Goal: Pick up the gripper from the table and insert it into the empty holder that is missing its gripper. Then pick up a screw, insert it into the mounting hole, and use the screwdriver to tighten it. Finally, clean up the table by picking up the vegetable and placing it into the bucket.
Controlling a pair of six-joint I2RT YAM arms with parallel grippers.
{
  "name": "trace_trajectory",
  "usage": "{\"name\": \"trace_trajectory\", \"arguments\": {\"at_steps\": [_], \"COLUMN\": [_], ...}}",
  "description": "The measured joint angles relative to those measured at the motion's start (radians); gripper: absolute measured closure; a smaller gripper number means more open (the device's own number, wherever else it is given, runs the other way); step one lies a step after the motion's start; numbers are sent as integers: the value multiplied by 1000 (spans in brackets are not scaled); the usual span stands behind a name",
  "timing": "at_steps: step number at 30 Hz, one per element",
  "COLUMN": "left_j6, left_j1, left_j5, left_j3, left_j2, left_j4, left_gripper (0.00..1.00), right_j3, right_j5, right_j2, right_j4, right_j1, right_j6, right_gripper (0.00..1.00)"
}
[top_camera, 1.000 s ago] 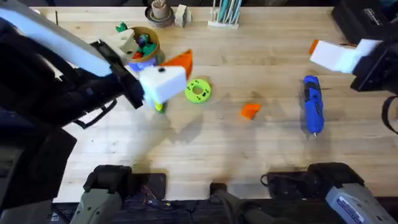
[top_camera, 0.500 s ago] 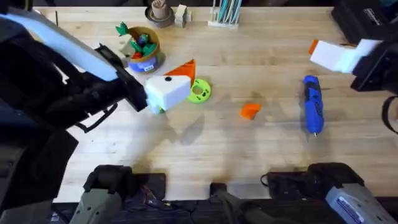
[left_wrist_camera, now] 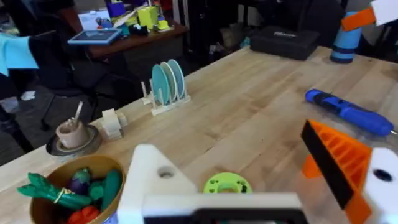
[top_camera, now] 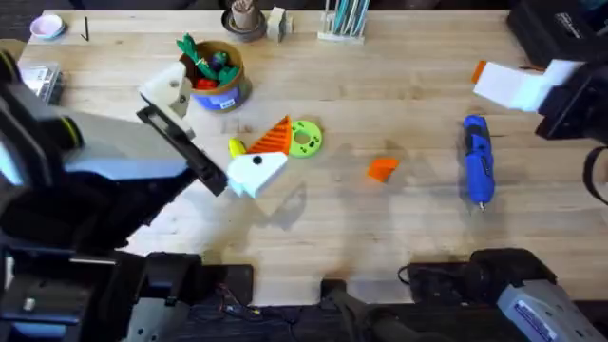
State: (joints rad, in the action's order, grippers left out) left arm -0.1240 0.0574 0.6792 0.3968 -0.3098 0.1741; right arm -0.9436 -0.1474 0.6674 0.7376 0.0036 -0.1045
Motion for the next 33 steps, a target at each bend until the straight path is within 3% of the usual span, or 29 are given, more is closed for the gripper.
{"name": "trace_trajectory", "arguments": {"at_steps": [12,21,26,30,33], "left_j6": [-4,-3,23,42,52], "left_j1": [0,1,4,4,6], "left_j5": [-101,-143,-150,-143,-114], "left_j3": [-220,-380,-391,-391,-390], "left_j2": [279,304,304,304,304], "left_j4": [-49,-279,-259,-133,-121], "left_gripper": [7,7,9,8,8], "right_j3": [0,0,0,0,0], "right_j5": [0,0,0,0,0], "right_j2": [0,0,0,0,0], "right_j4": [0,0,0,0,0], "right_j1": [0,0,0,0,0], "right_j6": [0,0,0,0,0], "right_gripper": [218,216,217,216,216]}}
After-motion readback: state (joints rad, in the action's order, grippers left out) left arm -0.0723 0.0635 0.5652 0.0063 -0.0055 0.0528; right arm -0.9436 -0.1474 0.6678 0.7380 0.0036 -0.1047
